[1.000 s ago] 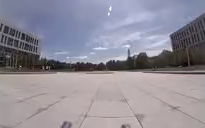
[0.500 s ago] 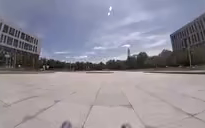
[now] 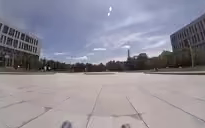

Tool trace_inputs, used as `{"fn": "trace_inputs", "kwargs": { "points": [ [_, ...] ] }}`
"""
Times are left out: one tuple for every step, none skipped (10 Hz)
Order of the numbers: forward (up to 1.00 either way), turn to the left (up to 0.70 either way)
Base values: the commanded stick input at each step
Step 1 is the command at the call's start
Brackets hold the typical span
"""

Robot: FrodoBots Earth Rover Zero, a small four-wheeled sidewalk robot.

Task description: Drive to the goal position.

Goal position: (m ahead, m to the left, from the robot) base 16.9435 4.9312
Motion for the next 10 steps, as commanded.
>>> {"fn": "trace_inputs", "kwargs": {
  "points": [
    [0.70,0.00],
    [0.70,0.00],
    [0.70,0.00],
    [0.70,0.00],
    [0.70,0.00],
    [0.70,0.00],
    [0.70,0.00],
    [0.70,0.00],
    [0.70,0.00],
    [0.70,0.00]
  ]
}}
